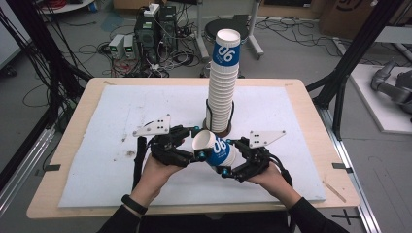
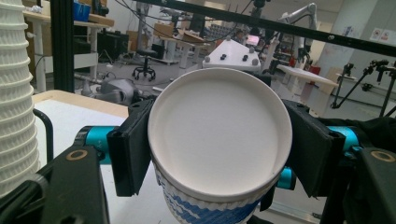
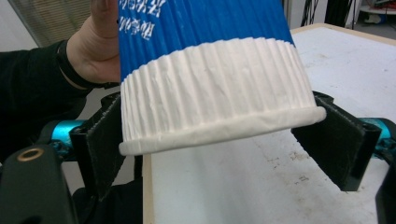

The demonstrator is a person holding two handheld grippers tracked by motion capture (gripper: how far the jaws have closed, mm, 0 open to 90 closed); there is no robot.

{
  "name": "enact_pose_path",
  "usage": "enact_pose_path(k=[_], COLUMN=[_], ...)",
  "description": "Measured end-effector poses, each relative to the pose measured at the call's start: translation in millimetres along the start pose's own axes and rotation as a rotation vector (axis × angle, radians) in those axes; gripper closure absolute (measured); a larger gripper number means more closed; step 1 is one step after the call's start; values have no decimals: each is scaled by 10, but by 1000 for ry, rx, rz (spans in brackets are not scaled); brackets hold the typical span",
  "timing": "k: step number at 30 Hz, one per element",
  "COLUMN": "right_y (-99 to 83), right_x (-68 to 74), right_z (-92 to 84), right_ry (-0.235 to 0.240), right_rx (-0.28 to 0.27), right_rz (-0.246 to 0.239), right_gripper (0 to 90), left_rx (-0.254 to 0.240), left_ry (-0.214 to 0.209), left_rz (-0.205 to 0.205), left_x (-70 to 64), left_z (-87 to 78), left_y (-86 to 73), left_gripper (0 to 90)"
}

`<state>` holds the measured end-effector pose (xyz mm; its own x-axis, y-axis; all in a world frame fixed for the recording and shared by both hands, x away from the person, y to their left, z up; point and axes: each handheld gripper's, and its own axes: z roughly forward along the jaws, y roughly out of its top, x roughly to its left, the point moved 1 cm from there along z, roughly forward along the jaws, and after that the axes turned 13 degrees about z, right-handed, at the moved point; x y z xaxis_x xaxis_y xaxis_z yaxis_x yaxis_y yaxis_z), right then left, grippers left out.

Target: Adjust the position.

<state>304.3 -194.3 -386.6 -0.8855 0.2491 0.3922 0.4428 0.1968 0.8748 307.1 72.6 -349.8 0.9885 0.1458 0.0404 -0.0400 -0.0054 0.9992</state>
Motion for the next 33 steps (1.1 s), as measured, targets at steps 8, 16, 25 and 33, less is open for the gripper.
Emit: enact_pose_path(k=[8,16,25,33], right_y=[15,19,13,28], right_x=[-11,-19,-4,8], right_z=[-38,-72,-51,-62], right_ry=[13,-7,-79,-87], right_rx=[14,43,181,197], right_rz=[-31,-48,-121,-130], right_gripper=[183,194,196,156], left_rx=[14,145,382,361], left_ry=[-7,-39,-42,-51], left_rz=[1,10,98,97], left_x=[-18,-7,-69,-45], left_z=[9,8,55,53], left_y=[10,73,129,81], left_gripper=[290,225,220,291])
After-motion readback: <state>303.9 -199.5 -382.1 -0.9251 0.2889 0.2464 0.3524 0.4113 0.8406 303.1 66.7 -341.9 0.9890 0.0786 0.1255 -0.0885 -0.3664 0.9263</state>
